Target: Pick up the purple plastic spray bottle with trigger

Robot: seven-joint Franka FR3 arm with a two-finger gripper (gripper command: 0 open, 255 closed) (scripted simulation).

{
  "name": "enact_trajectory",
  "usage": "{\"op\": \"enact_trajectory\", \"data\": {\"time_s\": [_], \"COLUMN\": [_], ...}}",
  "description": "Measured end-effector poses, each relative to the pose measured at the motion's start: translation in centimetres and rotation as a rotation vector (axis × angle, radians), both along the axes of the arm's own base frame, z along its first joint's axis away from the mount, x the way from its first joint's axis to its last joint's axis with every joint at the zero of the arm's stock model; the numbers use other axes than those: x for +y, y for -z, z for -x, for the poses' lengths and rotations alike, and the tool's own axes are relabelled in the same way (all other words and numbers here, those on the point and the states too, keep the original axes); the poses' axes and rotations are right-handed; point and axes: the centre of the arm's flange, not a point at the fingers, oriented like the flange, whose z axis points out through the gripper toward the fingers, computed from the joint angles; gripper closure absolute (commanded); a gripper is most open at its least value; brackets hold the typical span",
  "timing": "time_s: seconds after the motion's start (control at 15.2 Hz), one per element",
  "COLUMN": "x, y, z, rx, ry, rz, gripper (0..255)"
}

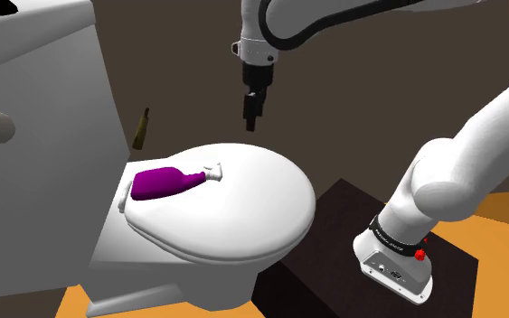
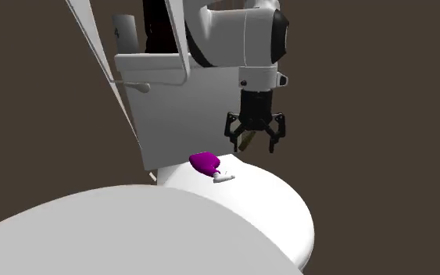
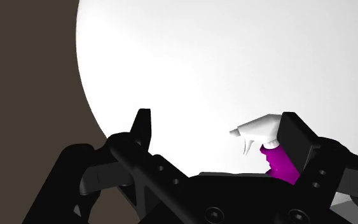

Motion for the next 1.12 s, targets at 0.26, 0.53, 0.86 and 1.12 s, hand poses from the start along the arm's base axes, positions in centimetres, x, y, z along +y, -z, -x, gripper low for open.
{"op": "enact_trajectory", "data": {"time_s": [0.26, 0.53, 0.86, 1.12], "x": [4.5, 9.1, 15.0, 18.3], "y": [2.5, 5.2, 8.6, 10.8], "z": [-1.7, -2.7, -3.1, -3.1], "rx": [-0.008, -0.016, -0.025, -0.031], "ry": [-0.143, -0.286, -0.464, -0.565], "rz": [0.013, 0.027, 0.044, 0.052], "gripper": [0, 0, 0, 0]}}
